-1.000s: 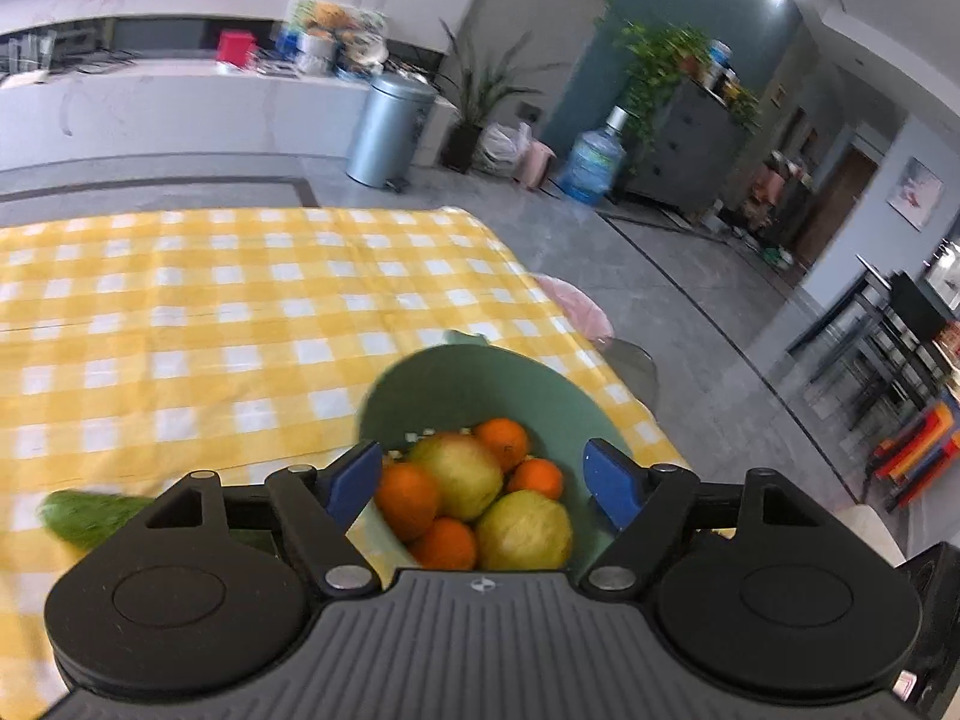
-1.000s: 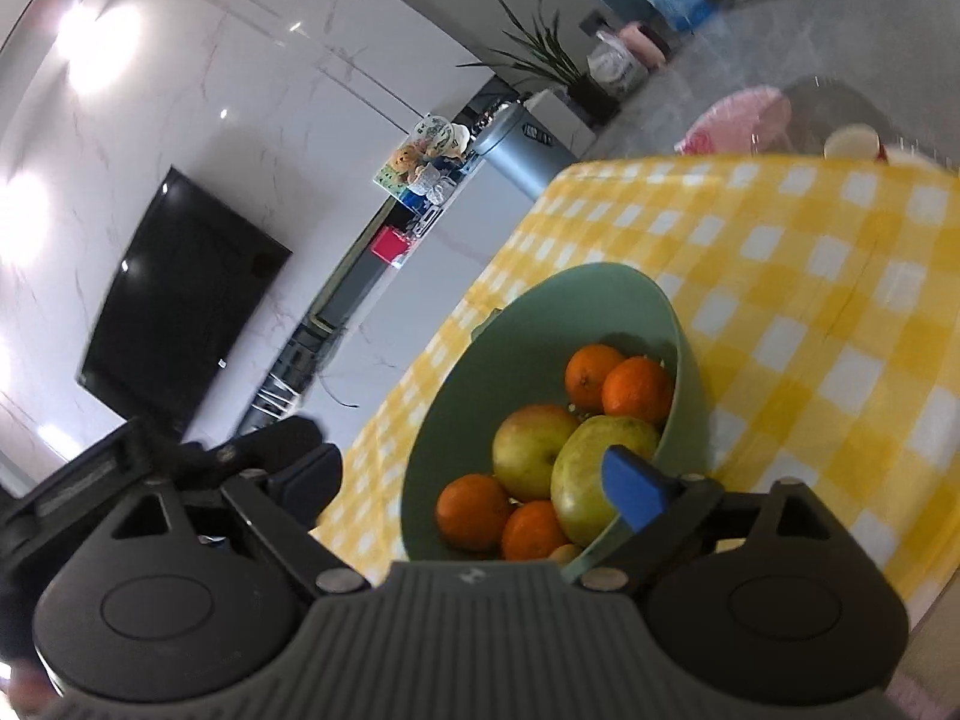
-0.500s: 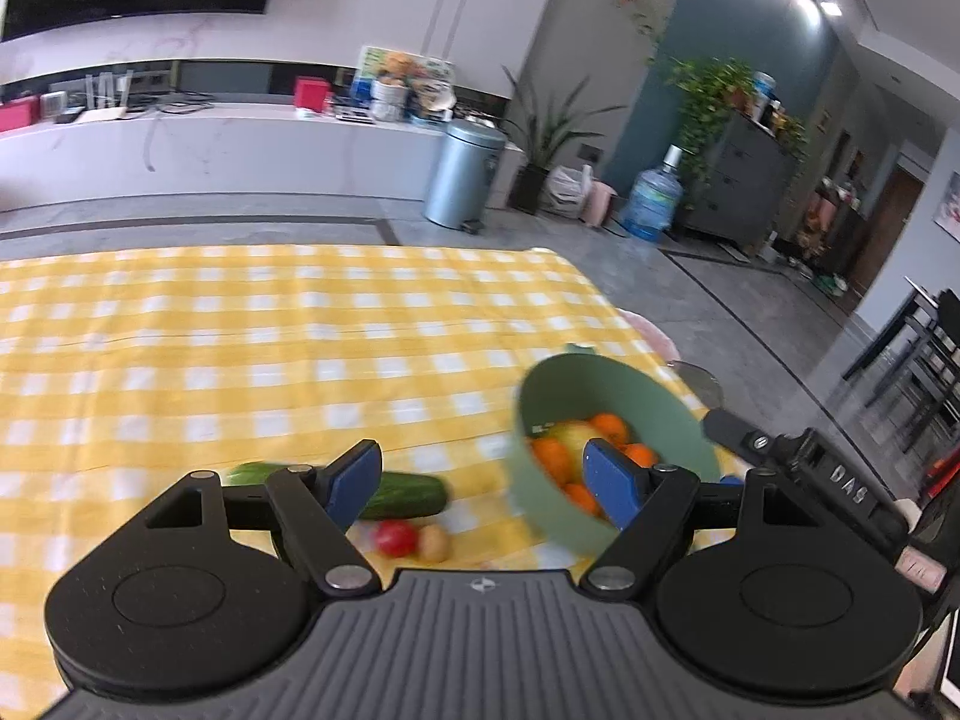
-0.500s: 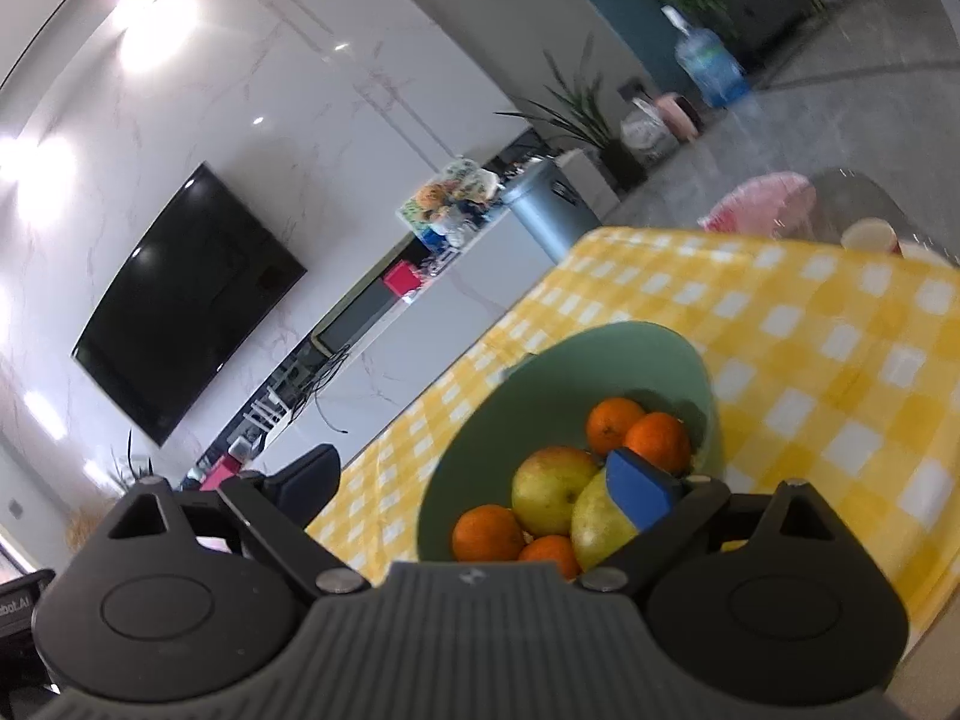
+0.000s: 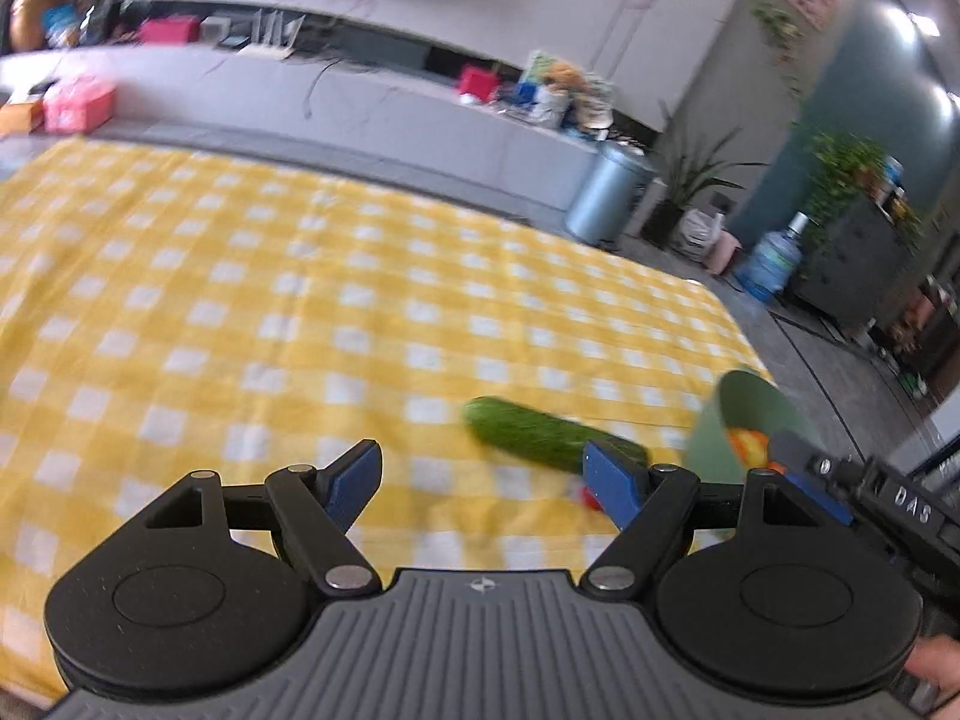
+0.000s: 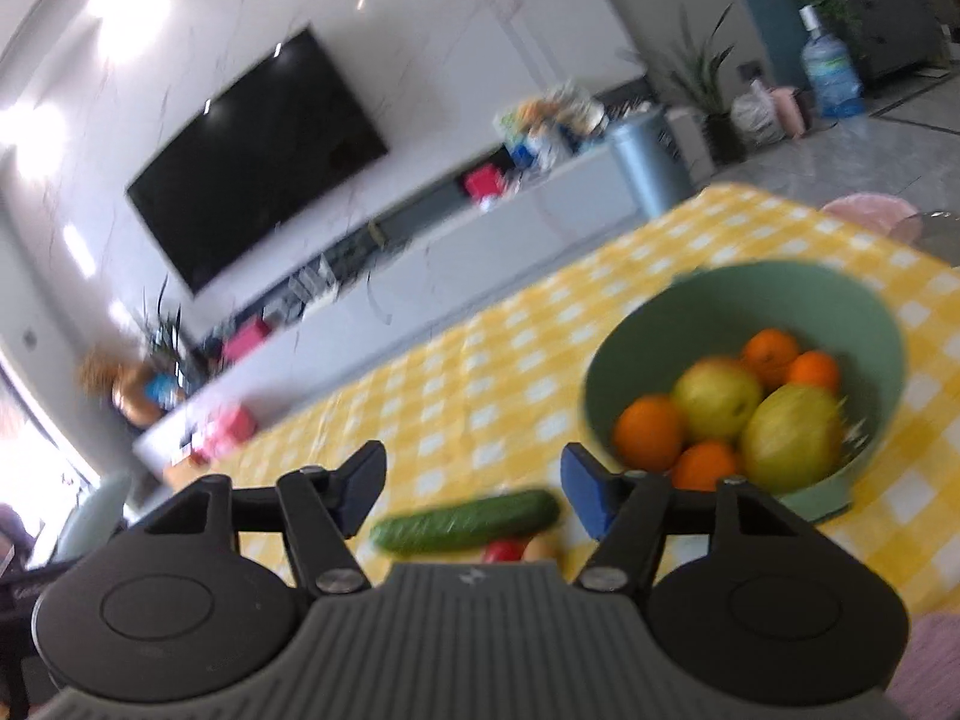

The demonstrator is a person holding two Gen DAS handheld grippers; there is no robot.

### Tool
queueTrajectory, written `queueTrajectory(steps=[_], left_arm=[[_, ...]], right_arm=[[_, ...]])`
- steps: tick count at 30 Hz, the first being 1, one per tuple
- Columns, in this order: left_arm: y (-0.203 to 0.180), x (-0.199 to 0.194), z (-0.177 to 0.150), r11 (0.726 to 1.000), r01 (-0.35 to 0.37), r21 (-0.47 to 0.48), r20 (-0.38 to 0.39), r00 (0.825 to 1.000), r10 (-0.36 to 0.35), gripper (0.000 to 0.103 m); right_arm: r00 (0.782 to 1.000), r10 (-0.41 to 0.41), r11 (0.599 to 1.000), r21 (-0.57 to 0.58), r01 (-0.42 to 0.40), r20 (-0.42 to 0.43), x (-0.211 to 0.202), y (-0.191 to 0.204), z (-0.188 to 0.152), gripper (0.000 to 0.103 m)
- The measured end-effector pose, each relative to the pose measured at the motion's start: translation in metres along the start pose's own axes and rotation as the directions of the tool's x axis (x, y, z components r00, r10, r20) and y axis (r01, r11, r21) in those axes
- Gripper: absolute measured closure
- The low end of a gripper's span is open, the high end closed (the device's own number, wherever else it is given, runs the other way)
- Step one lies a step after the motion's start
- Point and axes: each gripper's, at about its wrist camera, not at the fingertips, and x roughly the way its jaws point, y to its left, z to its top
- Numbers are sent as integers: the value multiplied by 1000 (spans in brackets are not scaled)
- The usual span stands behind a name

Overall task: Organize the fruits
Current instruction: 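Move both open tools back toward the kiwis beside the cucumber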

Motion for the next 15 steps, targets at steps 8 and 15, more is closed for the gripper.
queueTrajectory(steps=[8,15], left_arm=[[29,16,-7,997,56,-51,-48,997,-58,14],[24,33,-18,992,111,-56,-105,988,-117,14]], right_arm=[[990,-64,997,-47,59,-122,31,21,-21,55],[919,-267,939,137,316,-290,55,-31,-29,69]])
